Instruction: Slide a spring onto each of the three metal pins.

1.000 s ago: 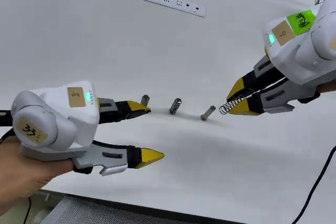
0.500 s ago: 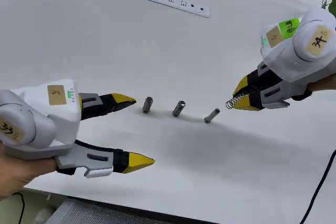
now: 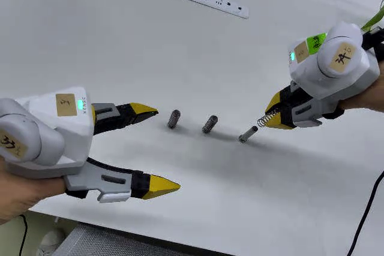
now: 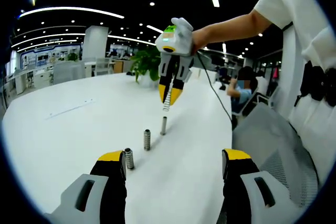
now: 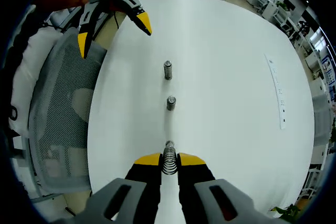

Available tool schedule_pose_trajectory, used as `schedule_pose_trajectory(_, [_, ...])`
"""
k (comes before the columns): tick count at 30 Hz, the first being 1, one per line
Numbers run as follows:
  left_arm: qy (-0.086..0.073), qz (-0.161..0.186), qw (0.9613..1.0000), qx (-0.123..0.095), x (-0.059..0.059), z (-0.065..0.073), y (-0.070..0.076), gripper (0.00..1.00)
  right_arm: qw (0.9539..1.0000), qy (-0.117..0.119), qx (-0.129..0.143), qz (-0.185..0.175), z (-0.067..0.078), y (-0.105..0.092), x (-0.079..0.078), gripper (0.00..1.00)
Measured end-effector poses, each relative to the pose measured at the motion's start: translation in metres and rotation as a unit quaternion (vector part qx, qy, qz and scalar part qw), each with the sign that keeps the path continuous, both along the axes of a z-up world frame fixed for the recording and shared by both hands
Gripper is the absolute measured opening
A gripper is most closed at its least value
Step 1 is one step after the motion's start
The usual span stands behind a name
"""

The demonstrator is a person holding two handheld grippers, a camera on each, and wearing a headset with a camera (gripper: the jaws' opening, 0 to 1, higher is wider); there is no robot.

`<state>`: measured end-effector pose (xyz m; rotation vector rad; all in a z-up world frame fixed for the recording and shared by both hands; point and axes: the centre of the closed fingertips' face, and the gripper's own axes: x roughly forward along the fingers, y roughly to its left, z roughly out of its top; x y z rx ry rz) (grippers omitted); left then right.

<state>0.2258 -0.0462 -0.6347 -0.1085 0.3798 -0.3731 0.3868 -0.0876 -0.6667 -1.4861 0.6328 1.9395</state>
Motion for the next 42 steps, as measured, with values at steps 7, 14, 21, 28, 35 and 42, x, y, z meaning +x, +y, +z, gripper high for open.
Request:
schedule_pose_trajectory(7, [-0.001, 0.004, 1.0000, -0.002, 0.000, -0.001, 0.002, 0.77, 1.0000, 0.003, -0.007, 0.000, -0.008, 0.001, -0.002, 0.12])
schedule_pose_trajectory(14, [-0.002, 0.005, 1.0000, -0.007, 0.000, -0.002, 0.001, 0.77, 0.9999, 0.004, -0.012, -0.001, -0.015, 0.000, -0.002, 0.12])
schedule_pose_trajectory(21, [-0.001, 0.006, 0.9999, -0.012, 0.001, -0.003, 0.000, 0.77, 0.9999, 0.002, -0.017, 0.001, -0.019, 0.000, -0.001, 0.12])
schedule_pose_trajectory(28, [-0.001, 0.006, 0.9999, -0.014, 0.001, -0.003, 0.001, 0.77, 0.9998, 0.004, -0.018, 0.000, -0.022, 0.000, -0.002, 0.12])
schedule_pose_trajectory(35, [-0.001, 0.006, 0.9998, -0.019, 0.001, -0.004, 0.000, 0.76, 0.9998, 0.006, -0.020, 0.000, -0.026, 0.000, -0.003, 0.12])
schedule_pose_trajectory(42, [-0.001, 0.006, 0.9997, -0.022, 0.002, -0.004, 0.000, 0.76, 0.9998, 0.001, -0.021, 0.005, -0.034, 0.000, -0.003, 0.12])
